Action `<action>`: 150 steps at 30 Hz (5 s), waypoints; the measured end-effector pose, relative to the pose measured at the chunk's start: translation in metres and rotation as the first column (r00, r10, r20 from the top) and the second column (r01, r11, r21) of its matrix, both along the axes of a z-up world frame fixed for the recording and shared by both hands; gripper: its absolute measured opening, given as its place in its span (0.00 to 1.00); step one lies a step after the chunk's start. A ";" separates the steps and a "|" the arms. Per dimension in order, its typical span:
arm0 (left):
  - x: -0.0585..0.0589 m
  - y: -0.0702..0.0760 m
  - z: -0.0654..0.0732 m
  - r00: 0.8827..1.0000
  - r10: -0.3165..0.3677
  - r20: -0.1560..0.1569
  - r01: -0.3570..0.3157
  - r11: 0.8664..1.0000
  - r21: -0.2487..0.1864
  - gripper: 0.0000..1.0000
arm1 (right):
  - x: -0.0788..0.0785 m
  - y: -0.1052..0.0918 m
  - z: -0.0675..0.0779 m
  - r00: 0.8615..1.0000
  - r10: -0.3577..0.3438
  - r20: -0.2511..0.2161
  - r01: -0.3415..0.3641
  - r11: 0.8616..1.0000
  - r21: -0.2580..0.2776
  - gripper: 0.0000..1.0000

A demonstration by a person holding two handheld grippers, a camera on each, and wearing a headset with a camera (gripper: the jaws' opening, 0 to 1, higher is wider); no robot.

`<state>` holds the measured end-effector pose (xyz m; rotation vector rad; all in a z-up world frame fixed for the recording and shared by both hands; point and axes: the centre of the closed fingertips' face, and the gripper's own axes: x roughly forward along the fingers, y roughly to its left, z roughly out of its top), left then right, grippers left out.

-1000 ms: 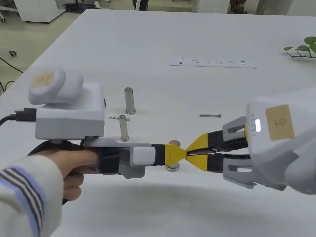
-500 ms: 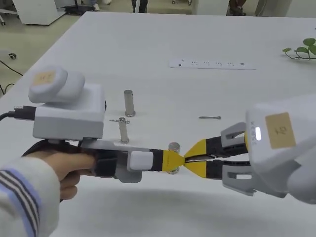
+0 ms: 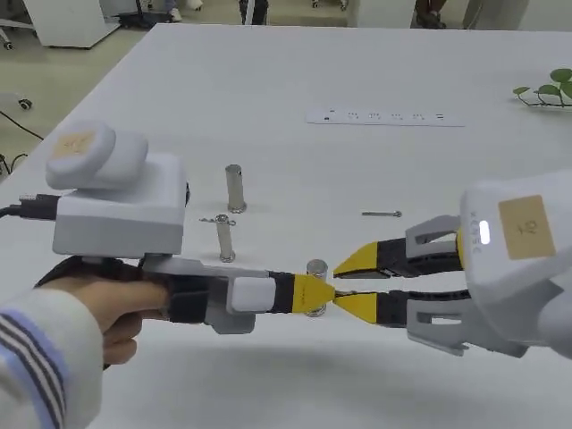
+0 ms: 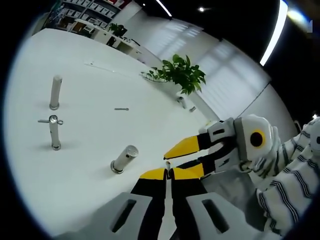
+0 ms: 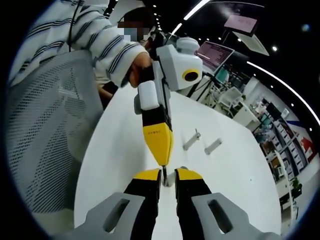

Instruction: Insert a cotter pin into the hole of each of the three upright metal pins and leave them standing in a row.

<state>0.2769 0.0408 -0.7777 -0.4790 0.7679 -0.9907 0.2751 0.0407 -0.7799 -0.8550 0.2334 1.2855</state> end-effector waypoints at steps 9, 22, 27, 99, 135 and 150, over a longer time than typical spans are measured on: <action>-0.004 0.002 0.009 0.993 -0.053 0.104 0.052 0.999 0.017 0.01 | -0.006 -0.012 -0.007 0.982 -0.032 -0.186 0.041 0.998 0.043 0.22; -0.025 -0.006 0.034 0.964 -0.201 0.172 0.203 0.979 0.006 0.01 | -0.039 -0.018 0.005 0.714 0.131 -0.688 0.067 0.965 0.253 0.22; -0.031 -0.006 0.034 0.952 -0.238 0.190 0.239 0.971 0.018 0.01 | -0.039 -0.017 0.013 0.605 0.168 -0.778 0.112 0.949 0.293 0.20; -0.021 -0.005 0.018 0.875 -0.262 0.407 0.231 0.965 0.125 0.05 | -0.035 -0.009 0.011 0.742 0.129 -0.658 0.016 0.978 0.209 0.03; 0.043 0.010 -0.043 0.879 -0.134 0.458 -0.025 0.946 0.324 0.31 | 0.018 -0.045 -0.032 0.774 -0.067 -0.630 0.107 0.994 0.027 0.03; 0.048 0.003 -0.063 0.881 -0.168 0.443 -0.013 0.926 0.378 0.26 | 0.034 -0.050 -0.042 0.807 -0.099 -0.582 0.108 0.994 -0.019 0.03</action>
